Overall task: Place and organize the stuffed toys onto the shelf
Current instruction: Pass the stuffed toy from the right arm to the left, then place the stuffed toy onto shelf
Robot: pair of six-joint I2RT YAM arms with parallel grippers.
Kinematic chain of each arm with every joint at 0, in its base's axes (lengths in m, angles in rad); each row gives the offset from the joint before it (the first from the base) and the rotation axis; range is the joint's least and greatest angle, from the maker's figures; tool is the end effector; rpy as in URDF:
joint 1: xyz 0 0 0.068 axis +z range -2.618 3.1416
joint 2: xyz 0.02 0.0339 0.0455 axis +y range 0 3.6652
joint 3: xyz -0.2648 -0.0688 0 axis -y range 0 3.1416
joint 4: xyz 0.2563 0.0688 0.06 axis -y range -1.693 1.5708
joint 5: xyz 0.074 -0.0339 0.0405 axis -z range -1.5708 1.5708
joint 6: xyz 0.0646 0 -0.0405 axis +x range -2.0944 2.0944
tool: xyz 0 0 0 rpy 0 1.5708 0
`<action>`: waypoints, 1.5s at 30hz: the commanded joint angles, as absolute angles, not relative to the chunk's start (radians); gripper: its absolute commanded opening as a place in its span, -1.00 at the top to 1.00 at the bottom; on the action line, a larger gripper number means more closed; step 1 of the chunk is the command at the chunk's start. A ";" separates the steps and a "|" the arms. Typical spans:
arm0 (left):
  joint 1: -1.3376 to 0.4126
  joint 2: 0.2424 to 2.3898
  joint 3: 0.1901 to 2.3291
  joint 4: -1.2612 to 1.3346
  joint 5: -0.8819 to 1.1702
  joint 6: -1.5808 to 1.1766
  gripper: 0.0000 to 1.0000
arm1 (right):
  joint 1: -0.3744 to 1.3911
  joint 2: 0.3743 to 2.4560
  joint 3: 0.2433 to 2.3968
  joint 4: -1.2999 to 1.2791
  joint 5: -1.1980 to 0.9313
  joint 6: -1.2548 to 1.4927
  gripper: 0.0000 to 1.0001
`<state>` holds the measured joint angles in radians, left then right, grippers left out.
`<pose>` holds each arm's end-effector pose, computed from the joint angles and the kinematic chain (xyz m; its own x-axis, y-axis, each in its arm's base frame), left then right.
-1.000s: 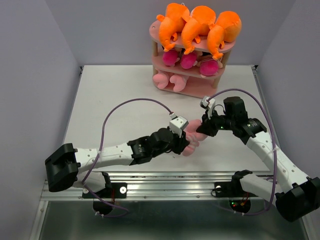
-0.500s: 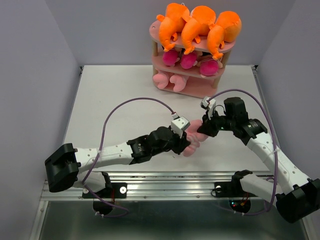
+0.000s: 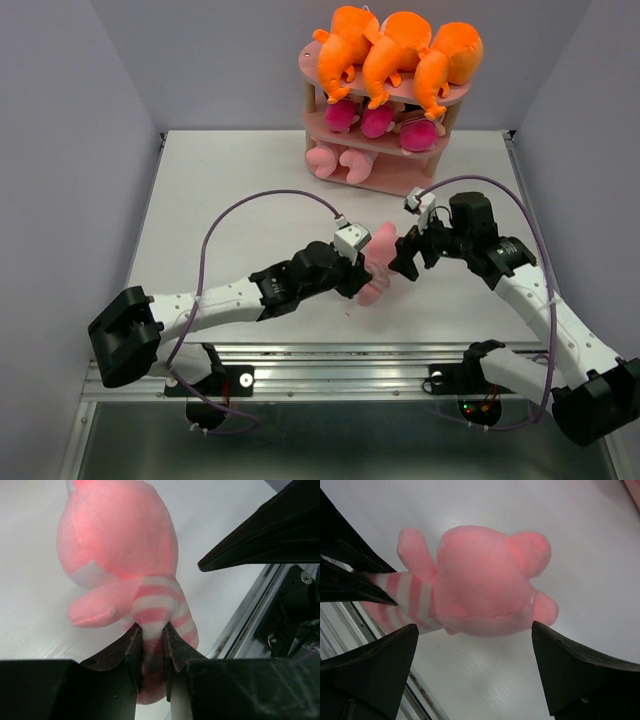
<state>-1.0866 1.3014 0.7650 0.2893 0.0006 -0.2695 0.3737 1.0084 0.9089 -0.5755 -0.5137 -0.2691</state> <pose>0.1559 -0.2964 0.2554 -0.3455 0.0849 -0.9346 0.8230 0.5058 -0.2583 0.2132 0.1177 0.2904 -0.3813 -0.3983 -0.8342 -0.8055 0.5860 0.0885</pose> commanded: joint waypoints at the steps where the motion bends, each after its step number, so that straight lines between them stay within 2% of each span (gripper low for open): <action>1: -1.051 1.313 0.804 0.321 0.040 -0.245 1.00 | 0.374 0.980 0.994 -0.512 -0.399 -0.239 -1.00; 7: -1.003 1.417 0.909 0.295 0.041 -0.215 1.00 | 0.364 0.965 1.028 -0.395 -0.051 -0.080 -1.00; 13: -0.974 1.594 1.084 0.247 0.023 -0.172 1.00 | 0.327 0.865 0.940 -0.315 0.086 -0.028 -1.00; 24: -0.905 1.891 1.448 0.239 -0.077 -0.259 1.00 | 0.241 0.818 0.825 -0.216 0.107 -0.002 -1.00; 35: -0.827 2.095 1.748 0.216 -0.005 -0.262 1.00 | 0.218 0.807 0.804 -0.187 0.141 0.034 -1.00; 45: -0.801 2.218 1.902 0.175 0.011 -0.291 1.00 | 0.218 0.790 0.792 -0.186 0.115 0.034 -1.00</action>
